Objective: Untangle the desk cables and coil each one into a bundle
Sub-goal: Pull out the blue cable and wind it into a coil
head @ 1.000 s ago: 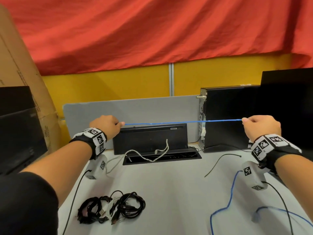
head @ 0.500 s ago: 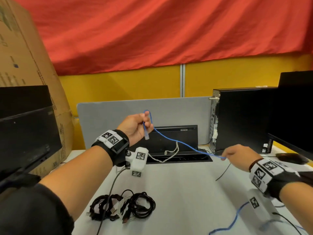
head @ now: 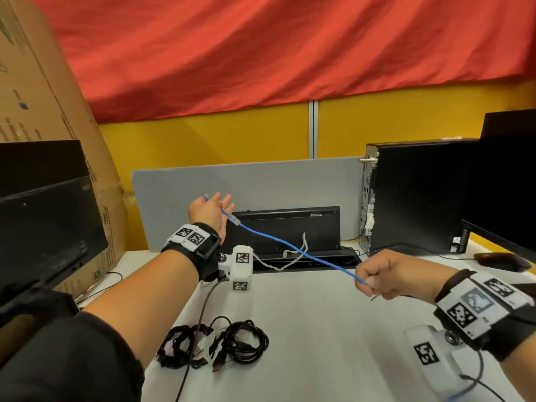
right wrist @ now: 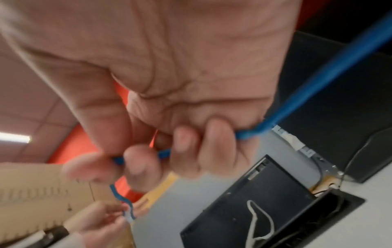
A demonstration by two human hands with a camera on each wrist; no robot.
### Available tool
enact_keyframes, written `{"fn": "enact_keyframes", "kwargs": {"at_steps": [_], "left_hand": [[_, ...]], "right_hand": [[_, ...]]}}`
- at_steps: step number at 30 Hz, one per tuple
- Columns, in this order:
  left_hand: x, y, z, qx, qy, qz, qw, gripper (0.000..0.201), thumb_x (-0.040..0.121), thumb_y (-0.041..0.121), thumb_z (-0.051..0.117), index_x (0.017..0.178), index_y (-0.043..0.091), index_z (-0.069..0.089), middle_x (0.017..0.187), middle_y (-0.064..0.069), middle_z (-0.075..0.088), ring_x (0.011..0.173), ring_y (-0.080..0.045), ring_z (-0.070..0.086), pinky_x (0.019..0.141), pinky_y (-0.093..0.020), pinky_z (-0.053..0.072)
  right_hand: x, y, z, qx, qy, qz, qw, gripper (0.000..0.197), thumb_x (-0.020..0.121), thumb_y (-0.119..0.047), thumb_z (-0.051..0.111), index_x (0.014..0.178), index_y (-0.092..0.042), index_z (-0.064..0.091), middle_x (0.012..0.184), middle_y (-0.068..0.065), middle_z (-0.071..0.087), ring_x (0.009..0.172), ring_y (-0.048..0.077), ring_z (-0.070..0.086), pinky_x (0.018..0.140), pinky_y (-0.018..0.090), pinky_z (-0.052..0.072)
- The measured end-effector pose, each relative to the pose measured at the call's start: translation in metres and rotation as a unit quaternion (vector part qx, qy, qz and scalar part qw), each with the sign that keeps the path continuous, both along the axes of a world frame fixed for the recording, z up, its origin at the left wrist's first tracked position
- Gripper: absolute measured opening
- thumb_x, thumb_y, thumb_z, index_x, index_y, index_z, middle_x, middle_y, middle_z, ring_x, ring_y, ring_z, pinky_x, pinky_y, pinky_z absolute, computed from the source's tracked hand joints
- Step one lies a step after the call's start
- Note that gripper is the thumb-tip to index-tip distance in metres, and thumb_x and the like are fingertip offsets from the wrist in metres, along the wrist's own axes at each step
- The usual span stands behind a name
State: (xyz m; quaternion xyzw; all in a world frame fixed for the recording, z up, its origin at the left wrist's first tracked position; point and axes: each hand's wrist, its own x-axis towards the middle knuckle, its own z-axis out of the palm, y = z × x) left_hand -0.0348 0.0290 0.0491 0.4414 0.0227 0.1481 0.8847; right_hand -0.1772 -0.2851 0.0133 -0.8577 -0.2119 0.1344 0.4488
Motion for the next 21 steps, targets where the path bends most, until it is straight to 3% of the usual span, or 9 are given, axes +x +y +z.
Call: {"fn": "enact_keyframes", "kwargs": {"at_steps": [2, 4, 6, 9, 11, 13, 16, 19, 21], "left_hand": [[-0.002, -0.004, -0.003, 0.114, 0.005, 0.019, 0.993, 0.060, 0.094, -0.018, 0.032, 0.150, 0.000, 0.022, 0.149, -0.018, 0.040, 0.131, -0.032, 0.049, 0.106, -0.048, 0.041], [-0.008, -0.009, -0.004, 0.217, 0.002, 0.001, 0.976, 0.060, 0.095, -0.016, 0.034, 0.151, 0.003, 0.023, 0.144, -0.017, 0.048, 0.129, -0.028, 0.051, 0.105, -0.041, 0.043], [-0.015, -0.016, -0.007, 0.255, 0.001, -0.062, 0.965, 0.061, 0.096, -0.014, 0.030, 0.152, 0.007, 0.020, 0.136, -0.019, 0.056, 0.121, -0.030, 0.058, 0.093, -0.039, 0.046], [-0.024, -0.019, -0.014, 0.254, 0.009, -0.152, 0.955, 0.057, 0.099, -0.008, 0.029, 0.152, 0.008, 0.016, 0.119, -0.020, 0.066, 0.105, -0.031, 0.068, 0.080, -0.046, 0.047], [-0.026, -0.018, -0.018, 0.236, 0.008, -0.187, 0.954, 0.053, 0.101, -0.003, 0.032, 0.151, 0.006, 0.016, 0.113, -0.018, 0.069, 0.104, -0.031, 0.069, 0.094, -0.057, 0.044], [-0.027, -0.018, -0.018, 0.252, 0.006, -0.207, 0.945, 0.049, 0.101, 0.000, 0.034, 0.149, 0.004, 0.021, 0.115, -0.017, 0.069, 0.109, -0.030, 0.066, 0.105, -0.065, 0.033], [-0.038, -0.030, -0.019, 0.383, 0.002, -0.239, 0.893, 0.046, 0.102, 0.003, 0.037, 0.147, 0.003, 0.029, 0.120, -0.015, 0.068, 0.111, -0.027, 0.065, 0.104, -0.050, 0.042], [-0.054, -0.044, -0.025, 0.474, -0.004, -0.312, 0.823, 0.042, 0.100, -0.002, 0.041, 0.142, -0.002, 0.038, 0.117, -0.021, 0.068, 0.107, -0.033, 0.067, 0.092, -0.035, 0.054], [-0.065, -0.049, -0.027, 0.491, 0.004, -0.390, 0.779, 0.036, 0.101, -0.002, 0.037, 0.136, -0.001, 0.047, 0.109, -0.025, 0.069, 0.101, -0.036, 0.069, 0.077, -0.028, 0.058]], "right_hand": [[-0.006, 0.003, 0.012, 0.094, -0.015, -0.025, 0.995, 0.018, 0.072, -0.012, 0.049, 0.057, -0.014, 0.059, 0.053, 0.001, 0.031, 0.047, 0.012, 0.024, 0.045, 0.020, 0.023], [-0.009, 0.001, 0.027, 0.127, -0.074, -0.056, 0.987, 0.024, 0.081, -0.021, 0.055, 0.058, -0.014, 0.059, 0.053, 0.002, 0.031, 0.046, 0.012, 0.024, 0.042, 0.019, 0.023], [-0.010, -0.006, 0.041, 0.138, -0.136, -0.100, 0.976, 0.031, 0.087, -0.035, 0.063, 0.065, -0.013, 0.064, 0.052, 0.000, 0.036, 0.043, 0.010, 0.028, 0.039, 0.017, 0.027], [-0.009, -0.017, 0.057, 0.198, -0.191, -0.152, 0.949, 0.030, 0.078, -0.042, 0.062, 0.071, -0.014, 0.068, 0.051, -0.002, 0.035, 0.043, 0.012, 0.026, 0.038, 0.019, 0.023], [-0.008, -0.024, 0.062, 0.238, -0.214, -0.163, 0.933, 0.029, 0.077, -0.039, 0.062, 0.070, -0.012, 0.068, 0.050, -0.002, 0.032, 0.043, 0.012, 0.023, 0.040, 0.019, 0.019], [-0.008, -0.027, 0.062, 0.261, -0.226, -0.158, 0.925, 0.027, 0.078, -0.036, 0.062, 0.070, -0.011, 0.067, 0.049, -0.003, 0.032, 0.042, 0.011, 0.022, 0.041, 0.019, 0.017], [-0.006, -0.027, 0.057, 0.272, -0.248, -0.162, 0.916, 0.023, 0.087, -0.028, 0.061, 0.070, -0.013, 0.068, 0.049, -0.004, 0.033, 0.042, 0.011, 0.023, 0.040, 0.019, 0.018], [0.004, -0.028, 0.055, 0.276, -0.272, -0.216, 0.896, 0.029, 0.096, -0.020, 0.056, 0.071, -0.018, 0.071, 0.047, -0.007, 0.036, 0.040, 0.009, 0.024, 0.038, 0.017, 0.020], [0.016, -0.031, 0.053, 0.266, -0.282, -0.274, 0.880, 0.030, 0.096, -0.022, 0.056, 0.071, -0.020, 0.072, 0.044, -0.010, 0.037, 0.037, 0.008, 0.026, 0.036, 0.016, 0.022]]}}
